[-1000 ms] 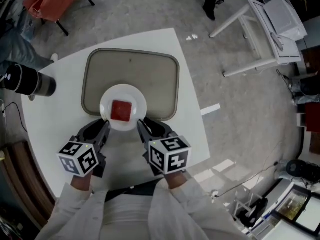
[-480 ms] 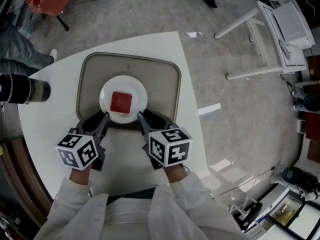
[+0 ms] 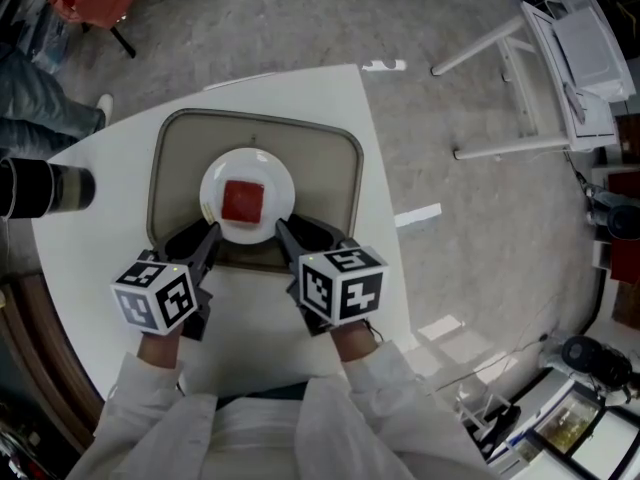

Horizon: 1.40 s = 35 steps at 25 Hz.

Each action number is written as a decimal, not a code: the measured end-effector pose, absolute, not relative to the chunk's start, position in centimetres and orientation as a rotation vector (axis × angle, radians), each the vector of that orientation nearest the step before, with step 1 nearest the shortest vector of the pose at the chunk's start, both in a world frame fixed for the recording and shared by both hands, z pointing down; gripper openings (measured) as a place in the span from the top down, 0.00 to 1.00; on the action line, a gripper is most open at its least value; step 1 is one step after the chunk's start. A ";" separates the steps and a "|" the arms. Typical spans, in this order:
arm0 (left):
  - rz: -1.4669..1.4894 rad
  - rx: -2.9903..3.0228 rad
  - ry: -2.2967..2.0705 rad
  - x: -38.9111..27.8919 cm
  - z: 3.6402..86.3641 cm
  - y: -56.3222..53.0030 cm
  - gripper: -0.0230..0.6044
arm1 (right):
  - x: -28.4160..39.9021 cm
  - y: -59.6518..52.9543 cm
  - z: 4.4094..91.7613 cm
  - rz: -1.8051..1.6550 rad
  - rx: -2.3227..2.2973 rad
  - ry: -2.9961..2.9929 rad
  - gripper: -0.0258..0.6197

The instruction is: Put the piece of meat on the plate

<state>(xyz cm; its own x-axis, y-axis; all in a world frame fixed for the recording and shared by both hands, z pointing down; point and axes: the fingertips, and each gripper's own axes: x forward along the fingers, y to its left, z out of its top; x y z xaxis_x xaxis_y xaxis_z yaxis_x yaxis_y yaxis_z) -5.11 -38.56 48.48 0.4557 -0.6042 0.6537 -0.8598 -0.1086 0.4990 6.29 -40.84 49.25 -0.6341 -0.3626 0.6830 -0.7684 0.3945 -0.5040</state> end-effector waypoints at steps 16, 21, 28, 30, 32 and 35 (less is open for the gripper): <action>0.410 1.755 -1.291 -5.4 49.3 -38.4 0.84 | 6.5 -40.9 49.9 1.059 1.002 -2.153 0.83; 0.397 1.744 -1.310 -6.1 49.1 -37.9 0.84 | 6.5 -40.4 49.2 1.022 1.037 -2.186 0.83; 0.344 1.799 -1.315 -6.7 47.0 -36.5 0.84 | 6.4 -38.6 46.9 0.981 1.079 -2.269 0.83; 0.326 1.831 -1.305 -6.8 46.1 -35.7 0.84 | 6.1 -37.6 45.8 0.987 1.087 -2.312 0.84; 0.295 1.864 -1.280 -6.8 45.0 -34.7 0.84 | 5.5 -36.3 44.6 1.003 1.082 -2.362 0.85; 0.221 1.904 -1.208 -6.7 43.5 -32.4 0.84 | 4.6 -33.9 43.0 1.009 1.074 -2.438 0.88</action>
<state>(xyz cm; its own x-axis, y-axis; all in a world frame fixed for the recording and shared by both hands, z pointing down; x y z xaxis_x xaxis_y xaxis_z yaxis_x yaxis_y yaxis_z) -6.69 -32.42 43.53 0.5183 -0.6597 0.5443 -0.8098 -0.1740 0.5603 4.60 -33.90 43.03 -0.6791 -0.5297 0.5081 -0.7339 0.4763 -0.4843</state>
